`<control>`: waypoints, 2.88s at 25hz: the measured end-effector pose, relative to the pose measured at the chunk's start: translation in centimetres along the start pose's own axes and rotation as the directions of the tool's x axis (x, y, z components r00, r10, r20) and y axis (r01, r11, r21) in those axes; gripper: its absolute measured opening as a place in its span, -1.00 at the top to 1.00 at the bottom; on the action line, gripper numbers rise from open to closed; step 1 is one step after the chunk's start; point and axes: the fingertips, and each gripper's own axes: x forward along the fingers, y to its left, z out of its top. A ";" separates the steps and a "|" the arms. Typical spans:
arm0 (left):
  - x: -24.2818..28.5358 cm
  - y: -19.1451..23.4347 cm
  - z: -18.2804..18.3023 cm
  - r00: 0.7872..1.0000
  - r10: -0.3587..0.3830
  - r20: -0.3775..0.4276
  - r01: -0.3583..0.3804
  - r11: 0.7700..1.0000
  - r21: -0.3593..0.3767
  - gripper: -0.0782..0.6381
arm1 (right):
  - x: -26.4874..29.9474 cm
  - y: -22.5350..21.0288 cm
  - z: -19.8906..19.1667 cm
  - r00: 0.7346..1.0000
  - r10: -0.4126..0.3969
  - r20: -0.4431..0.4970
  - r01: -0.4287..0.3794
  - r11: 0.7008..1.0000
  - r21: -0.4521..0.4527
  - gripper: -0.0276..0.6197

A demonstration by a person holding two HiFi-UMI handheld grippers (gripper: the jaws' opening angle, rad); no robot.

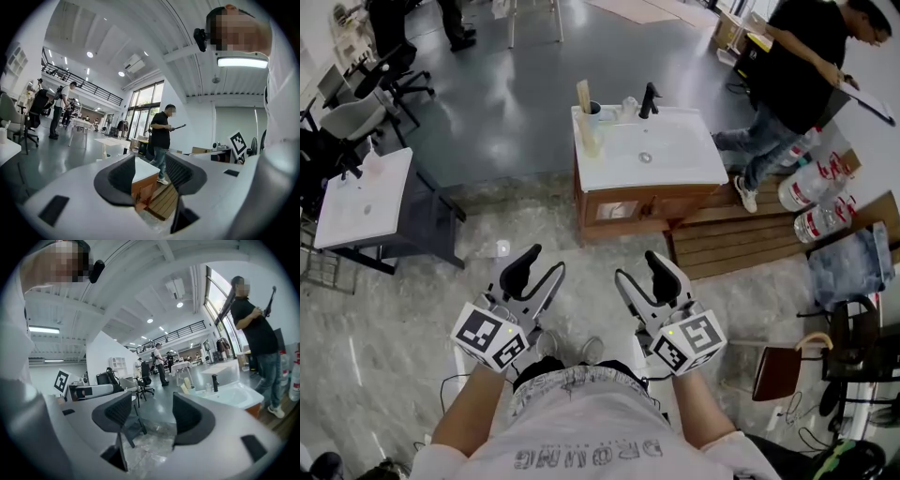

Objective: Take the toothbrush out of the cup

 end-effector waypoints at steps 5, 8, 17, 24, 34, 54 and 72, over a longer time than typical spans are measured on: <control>0.6 -0.6 -0.7 1.000 0.022 0.008 -0.022 1.000 -0.003 0.21 | -0.5 -1.1 -0.3 1.000 0.017 -0.007 -0.017 1.000 -0.009 0.07; 1.2 -0.7 -0.7 0.999 0.032 0.013 -0.032 0.999 -0.005 0.21 | -0.6 -1.9 -0.1 1.000 0.021 -0.011 -0.021 1.000 -0.012 0.08; 3.9 0.2 -1.0 0.999 0.037 0.019 -0.037 0.999 -0.006 0.21 | 0.4 -4.5 0.2 1.000 0.019 -0.007 -0.019 1.000 -0.016 0.11; 6.6 2.7 -1.3 0.999 0.034 0.011 -0.033 0.999 -0.007 0.21 | 3.2 -6.9 0.2 1.000 0.016 -0.013 -0.016 1.000 -0.009 0.11; 11.5 9.6 -0.9 1.000 0.012 -0.019 -0.012 1.000 -0.027 0.21 | 10.5 -10.1 1.0 1.000 -0.010 -0.028 0.010 1.000 0.013 0.11; 20.2 23.2 -0.1 0.994 -0.073 -0.082 0.066 0.994 -0.086 0.21 | 25.0 -14.8 2.8 0.992 -0.090 -0.087 0.094 0.995 0.034 0.11; 24.8 30.8 2.0 0.988 -0.132 -0.081 0.124 0.988 -0.096 0.21 | 33.1 -17.0 5.1 0.985 -0.151 -0.080 0.153 0.988 0.021 0.11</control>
